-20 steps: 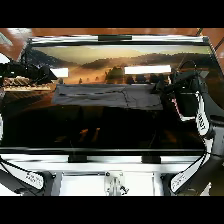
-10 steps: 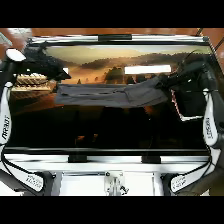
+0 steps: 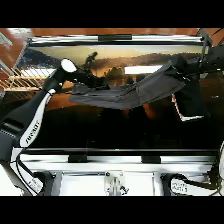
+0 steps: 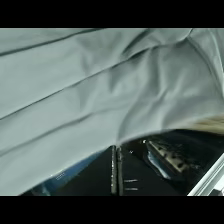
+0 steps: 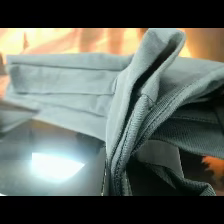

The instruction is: Fold the shirts.

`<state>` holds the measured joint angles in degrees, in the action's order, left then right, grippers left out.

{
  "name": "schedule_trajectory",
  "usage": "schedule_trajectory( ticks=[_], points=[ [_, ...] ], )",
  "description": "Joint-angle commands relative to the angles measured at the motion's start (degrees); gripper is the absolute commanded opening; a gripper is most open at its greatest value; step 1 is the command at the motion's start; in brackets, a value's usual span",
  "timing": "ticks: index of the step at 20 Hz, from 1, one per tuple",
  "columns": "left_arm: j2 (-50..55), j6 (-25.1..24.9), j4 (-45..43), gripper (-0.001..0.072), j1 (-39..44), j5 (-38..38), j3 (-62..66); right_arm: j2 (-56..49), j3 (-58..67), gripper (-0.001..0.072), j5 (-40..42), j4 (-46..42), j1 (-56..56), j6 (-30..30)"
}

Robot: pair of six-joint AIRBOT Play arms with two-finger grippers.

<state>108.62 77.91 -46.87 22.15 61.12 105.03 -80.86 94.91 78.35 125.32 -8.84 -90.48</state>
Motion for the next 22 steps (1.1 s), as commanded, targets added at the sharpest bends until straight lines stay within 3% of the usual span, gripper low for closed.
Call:
schedule_trajectory(
  ticks=[1,8,12,16,22],
  points=[
    [1.7,2.6,0.0,0.0037,6.0,-5.8,0.0,4.5,0.0,0.0074,3.8,0.0,0.0,2.0],
    [6.3,8.2,1.1,0.0036,13.7,-12.9,0.0,10.5,0.0,0.0074,7.1,0.1,0.0,4.5],
    [9.6,9.0,8.8,0.0036,16.8,-13.9,0.0,13.4,0.0,0.0074,7.8,0.2,0.0,5.9],
    [9.4,7.5,17.3,0.0035,16.3,-20.0,0.6,15.1,0.0,0.0074,9.3,0.1,0.0,6.9],
    [1.0,5.3,10.0,0.0033,8.6,-7.8,0.7,11.1,0.0,0.0074,9.0,-3.4,1.5,7.1]
  ],
)
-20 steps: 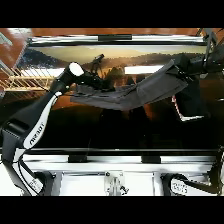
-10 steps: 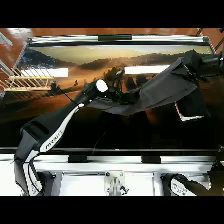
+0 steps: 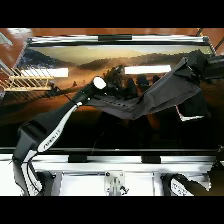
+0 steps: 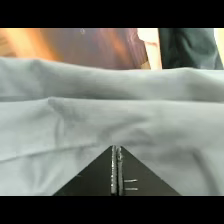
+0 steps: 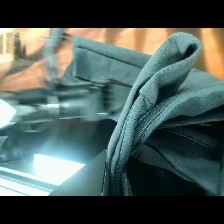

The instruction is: Fold the shirts.

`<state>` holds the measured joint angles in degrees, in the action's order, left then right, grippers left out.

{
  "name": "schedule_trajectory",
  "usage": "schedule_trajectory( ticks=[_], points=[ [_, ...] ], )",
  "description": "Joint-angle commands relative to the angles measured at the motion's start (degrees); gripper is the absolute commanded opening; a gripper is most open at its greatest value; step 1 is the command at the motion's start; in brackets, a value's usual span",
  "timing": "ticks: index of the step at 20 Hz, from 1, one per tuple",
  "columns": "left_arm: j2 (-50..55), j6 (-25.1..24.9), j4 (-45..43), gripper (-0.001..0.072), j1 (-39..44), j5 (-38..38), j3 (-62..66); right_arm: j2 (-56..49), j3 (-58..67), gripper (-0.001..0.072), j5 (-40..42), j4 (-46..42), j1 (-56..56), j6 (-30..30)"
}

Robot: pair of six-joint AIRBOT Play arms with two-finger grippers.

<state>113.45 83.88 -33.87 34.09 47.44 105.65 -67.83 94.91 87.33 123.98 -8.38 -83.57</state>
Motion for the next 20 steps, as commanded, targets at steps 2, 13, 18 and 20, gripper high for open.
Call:
schedule_trajectory(
  ticks=[2,13,18,20],
  points=[
    [-8.8,-0.7,-6.7,0.0033,-6.0,9.5,0.1,-4.9,0.0,0.0074,-0.7,-5.4,4.6,-0.1],
    [-40.1,0.0,-16.7,0.0035,-29.6,14.8,0.1,-21.7,0.0,0.0074,-23.1,-3.3,25.9,1.4],
    [-48.6,0.0,-16.7,0.0036,-37.7,16.3,0.1,-30.3,0.0,0.0074,-35.1,2.9,31.2,0.7],
    [-50.1,0.0,-16.8,0.0036,-38.5,18.5,0.1,-33.3,0.0,0.0075,-38.8,6.5,32.2,0.9]
  ],
)
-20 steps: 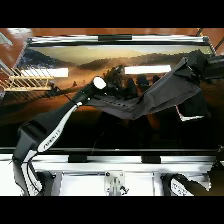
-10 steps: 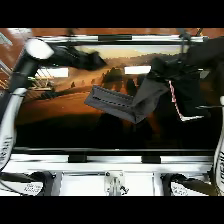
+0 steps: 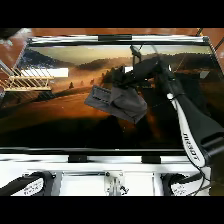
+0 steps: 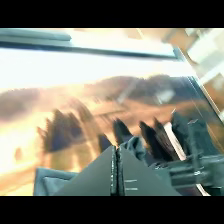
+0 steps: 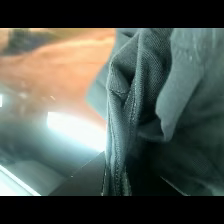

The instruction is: Fold the shirts.

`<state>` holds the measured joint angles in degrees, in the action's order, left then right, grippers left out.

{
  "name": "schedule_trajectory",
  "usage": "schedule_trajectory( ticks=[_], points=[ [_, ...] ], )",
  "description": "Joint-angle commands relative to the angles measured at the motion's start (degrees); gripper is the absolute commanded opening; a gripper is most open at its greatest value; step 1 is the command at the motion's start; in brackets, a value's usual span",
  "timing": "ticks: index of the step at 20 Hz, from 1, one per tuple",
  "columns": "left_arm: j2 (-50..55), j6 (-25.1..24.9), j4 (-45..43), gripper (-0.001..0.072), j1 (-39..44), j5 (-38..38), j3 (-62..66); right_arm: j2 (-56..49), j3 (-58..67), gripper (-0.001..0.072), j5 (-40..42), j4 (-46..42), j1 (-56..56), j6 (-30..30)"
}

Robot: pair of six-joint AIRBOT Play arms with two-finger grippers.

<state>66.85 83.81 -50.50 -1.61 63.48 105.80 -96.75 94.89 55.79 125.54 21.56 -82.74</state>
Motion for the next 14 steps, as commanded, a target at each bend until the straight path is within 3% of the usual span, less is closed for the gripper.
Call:
schedule_trajectory(
  ticks=[1,3,4,5,6,8,11,14],
  points=[
    [-3.8,0.0,-0.1,0.0035,-2.8,3.5,0.0,-5.6,0.0,0.0075,-8.4,6.7,2.6,0.1],
    [-4.0,0.0,-0.1,0.0036,-2.6,4.7,0.0,-7.9,0.0,0.0101,-9.7,9.9,3.3,0.2],
    [-4.0,0.0,-0.1,0.0035,-2.6,4.8,0.0,-8.9,0.0,0.015,-10.4,11.0,3.6,0.6],
    [-4.0,0.0,-0.1,0.0036,-2.6,4.7,0.0,-9.7,0.0,0.0428,-11.2,11.8,3.9,1.7],
    [-4.0,0.0,-0.1,0.0036,-2.7,4.7,0.0,-10.1,0.0,0.0551,-11.9,12.6,4.0,1.6],
    [-3.9,0.0,-0.1,0.0036,-2.6,4.7,0.0,-9.9,0.0,0.0551,-11.1,12.6,3.4,1.2],
    [-3.8,0.0,-0.1,0.0036,-2.7,4.7,0.0,-7.5,0.0,0.0551,-3.1,10.0,-0.8,-1.2],
    [-3.7,0.0,-0.1,0.0036,-2.7,4.7,-0.1,-3.3,0.0,0.0551,9.1,-1.3,-8.2,-1.1]
  ],
)
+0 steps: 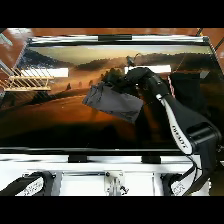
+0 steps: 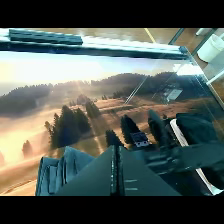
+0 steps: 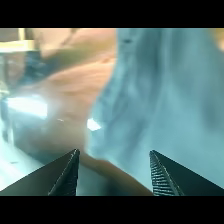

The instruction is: Fold the shirts.

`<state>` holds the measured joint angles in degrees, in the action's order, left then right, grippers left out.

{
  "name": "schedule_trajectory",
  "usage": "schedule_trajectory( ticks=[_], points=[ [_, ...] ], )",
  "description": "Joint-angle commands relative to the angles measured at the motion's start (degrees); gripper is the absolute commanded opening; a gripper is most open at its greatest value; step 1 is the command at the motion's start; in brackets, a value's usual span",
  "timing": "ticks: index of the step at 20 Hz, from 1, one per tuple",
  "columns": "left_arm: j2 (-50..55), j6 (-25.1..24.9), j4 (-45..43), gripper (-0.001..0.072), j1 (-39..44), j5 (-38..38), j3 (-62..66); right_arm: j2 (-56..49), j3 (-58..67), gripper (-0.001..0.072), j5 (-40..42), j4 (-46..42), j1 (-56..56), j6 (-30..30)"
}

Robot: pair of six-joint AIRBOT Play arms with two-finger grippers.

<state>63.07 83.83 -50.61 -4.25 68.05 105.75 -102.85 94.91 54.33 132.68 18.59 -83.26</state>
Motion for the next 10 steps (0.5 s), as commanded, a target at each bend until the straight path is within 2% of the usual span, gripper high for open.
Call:
schedule_trajectory(
  ticks=[1,3,5,8,10],
  points=[
    [0.0,0.0,0.0,0.0036,0.0,0.2,0.0,3.9,0.0,0.0551,15.5,-13.6,-7.8,0.0],
    [0.0,0.0,0.0,0.0036,0.0,0.2,0.0,4.7,-0.4,0.0551,26.5,-21.9,-13.2,0.9],
    [0.0,0.0,0.0,0.0036,0.0,0.2,0.0,5.0,-4.1,0.0551,31.4,-21.1,-17.5,-0.1],
    [0.0,0.0,0.0,0.0036,0.0,0.2,0.0,5.5,-14.1,0.0551,26.2,-15.8,-19.0,-1.3],
    [0.0,0.0,0.0,0.0036,0.0,0.2,0.0,5.5,-20.1,0.055,19.0,-10.9,-18.1,-2.6]
  ],
)
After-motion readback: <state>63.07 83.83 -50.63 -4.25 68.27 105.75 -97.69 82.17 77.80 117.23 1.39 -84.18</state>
